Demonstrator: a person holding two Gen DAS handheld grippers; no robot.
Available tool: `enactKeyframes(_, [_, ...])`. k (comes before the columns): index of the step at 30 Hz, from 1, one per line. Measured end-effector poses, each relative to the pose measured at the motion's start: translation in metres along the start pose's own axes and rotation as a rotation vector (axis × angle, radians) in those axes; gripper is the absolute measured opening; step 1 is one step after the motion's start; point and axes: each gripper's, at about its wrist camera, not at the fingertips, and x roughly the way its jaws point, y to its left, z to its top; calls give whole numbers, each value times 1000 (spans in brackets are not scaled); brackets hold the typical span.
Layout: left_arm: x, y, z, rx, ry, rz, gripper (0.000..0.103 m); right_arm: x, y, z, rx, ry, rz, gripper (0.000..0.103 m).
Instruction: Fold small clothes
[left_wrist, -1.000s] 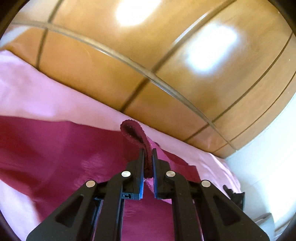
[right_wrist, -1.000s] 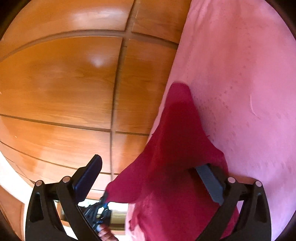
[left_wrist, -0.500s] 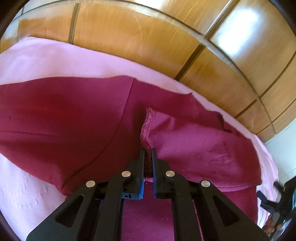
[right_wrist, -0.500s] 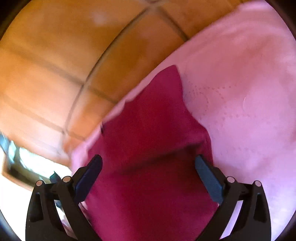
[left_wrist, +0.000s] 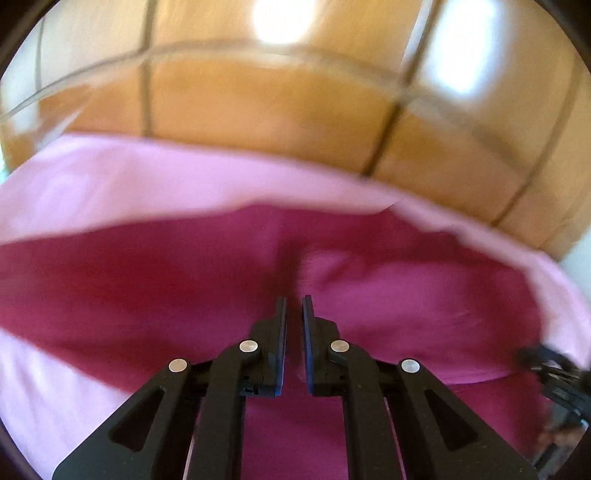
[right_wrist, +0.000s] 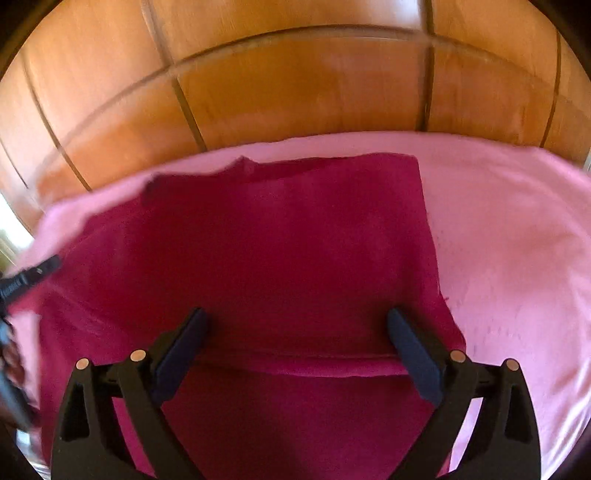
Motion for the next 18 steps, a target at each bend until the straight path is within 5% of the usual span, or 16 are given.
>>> enactKeyframes(5, [-29,14,-7,-119,-116,-64,19,6,-2,-4,-2,-20,-15,101])
enactKeyframes(8, [-42,-21,-3,-6,-158,-145,20,8,4,-2,-12,-25,-34,101])
enactKeyframes(14, [11,-70,6,53,-20,-192,20,4,4,-4,-13,-40,-34,101])
enactKeyframes(16, [40,-65,6,22,39,-142,20,2,5,-6,-14,-45,-32,101])
enactKeyframes(18, [52,-53,2,-23,35,-174,20,3,5,-6,-14,-49,-30,101])
